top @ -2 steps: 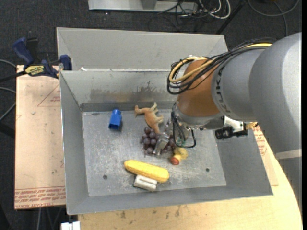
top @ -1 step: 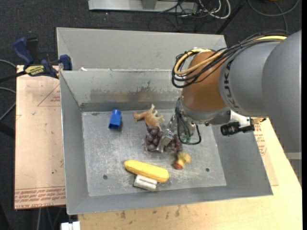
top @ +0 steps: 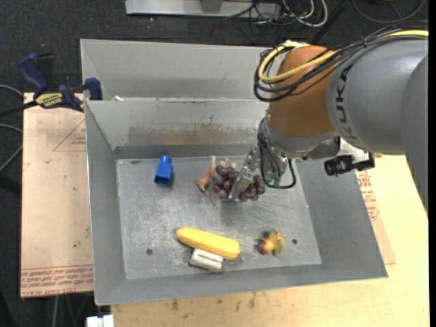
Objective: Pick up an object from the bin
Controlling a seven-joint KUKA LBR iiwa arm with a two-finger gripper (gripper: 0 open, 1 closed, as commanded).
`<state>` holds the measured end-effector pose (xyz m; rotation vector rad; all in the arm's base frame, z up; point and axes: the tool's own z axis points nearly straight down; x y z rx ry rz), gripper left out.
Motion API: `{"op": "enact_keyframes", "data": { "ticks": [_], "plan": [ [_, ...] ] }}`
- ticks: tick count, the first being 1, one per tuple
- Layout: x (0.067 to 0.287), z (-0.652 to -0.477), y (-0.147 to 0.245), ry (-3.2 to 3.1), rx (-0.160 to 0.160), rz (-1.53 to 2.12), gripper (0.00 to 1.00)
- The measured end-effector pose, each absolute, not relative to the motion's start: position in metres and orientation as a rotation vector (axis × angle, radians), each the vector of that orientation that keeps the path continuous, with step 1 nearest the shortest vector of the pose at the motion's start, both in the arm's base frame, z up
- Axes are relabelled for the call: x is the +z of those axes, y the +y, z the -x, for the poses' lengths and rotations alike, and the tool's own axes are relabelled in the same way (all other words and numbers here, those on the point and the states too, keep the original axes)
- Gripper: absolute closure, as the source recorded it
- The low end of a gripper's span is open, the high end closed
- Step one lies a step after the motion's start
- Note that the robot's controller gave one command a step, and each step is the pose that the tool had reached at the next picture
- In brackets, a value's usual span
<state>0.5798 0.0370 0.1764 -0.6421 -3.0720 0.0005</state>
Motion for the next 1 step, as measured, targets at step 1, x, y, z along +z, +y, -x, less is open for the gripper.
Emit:
{"op": "enact_keyframes", "data": {
  "ticks": [1],
  "plan": [
    [0.2216, -0.5818, 0.0426, -3.068, 0.0, 0.674, 1.0]
  ]
}}
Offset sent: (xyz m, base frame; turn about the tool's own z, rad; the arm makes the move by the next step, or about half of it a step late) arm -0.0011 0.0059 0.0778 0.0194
